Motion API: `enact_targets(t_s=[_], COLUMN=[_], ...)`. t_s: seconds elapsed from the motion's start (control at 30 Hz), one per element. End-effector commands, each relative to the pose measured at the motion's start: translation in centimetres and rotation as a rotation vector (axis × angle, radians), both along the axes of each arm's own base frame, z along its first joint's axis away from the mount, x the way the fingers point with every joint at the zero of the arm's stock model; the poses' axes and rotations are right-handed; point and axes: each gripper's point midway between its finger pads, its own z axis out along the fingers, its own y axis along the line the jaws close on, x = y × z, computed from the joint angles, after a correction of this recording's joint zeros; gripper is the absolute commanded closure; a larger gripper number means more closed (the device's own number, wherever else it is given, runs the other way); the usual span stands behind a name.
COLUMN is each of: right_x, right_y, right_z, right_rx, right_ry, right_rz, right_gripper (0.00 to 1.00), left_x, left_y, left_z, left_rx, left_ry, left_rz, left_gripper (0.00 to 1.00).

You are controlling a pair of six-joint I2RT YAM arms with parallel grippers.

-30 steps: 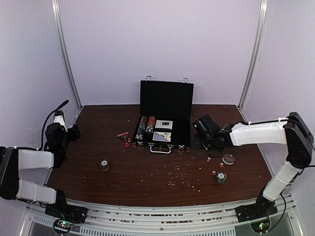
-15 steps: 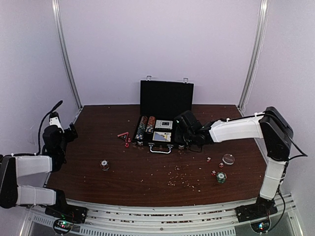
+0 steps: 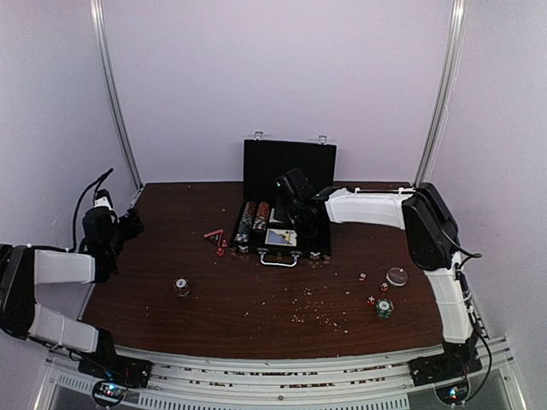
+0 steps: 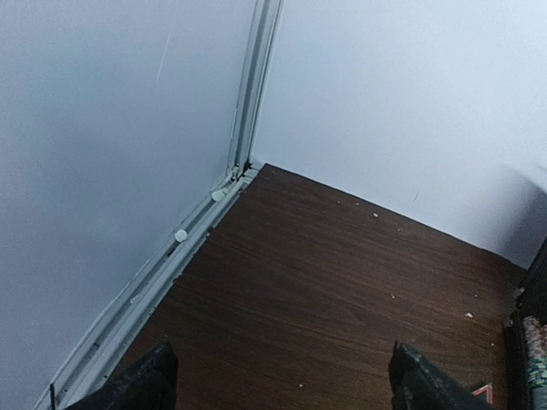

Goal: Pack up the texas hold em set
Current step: Place the dice in the slot.

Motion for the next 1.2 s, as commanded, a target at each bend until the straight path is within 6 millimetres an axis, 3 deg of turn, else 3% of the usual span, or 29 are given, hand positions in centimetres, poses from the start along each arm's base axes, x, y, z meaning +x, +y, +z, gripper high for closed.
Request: enact_targets(t_s=[0.0,0.1,0.33,0.57,0.93,1.17], right_x=[0.4,0.1,-0.8,-1.0,0.1,0.6], right_y=[-0.5,-0.2,-0.4,-1.7,-4.6,-4.2], right_z=[0.8,0.3,-1.0,-1.2,-2.1,-2.3], right_rx=[0.049,0.089,0.113,0.117,0.05,0.054], right_ry=[0.083,0.145,0.244,0.27,0.271,0.256], right_rz=[-0.033,-0.032,-0.046,-0.102,-0.169,-0.149], right_gripper=[1.0,1.0,1.0,1.0,1.0,1.0], left_x=[1.7,2.7,0.5,-0.4,-1.0,-1.7], left_y=[-1.4,-2.4,-3.8,-4.5,-5.6,-6.1], left_z=[2.7,2.5,3.4,2.7,5.3,6.2], left_rx=[-0.102,-0.054,-0.015,0.091,0.091,0.14], left_ry=[-0.095,0.013,0.056,0.16,0.096,0.061], left_rz=[-0.046,-0.111,-0.208,-0.284,-0.345,-0.384], left_gripper=[0.12,0.12,0.11,0.11,0.06,0.02])
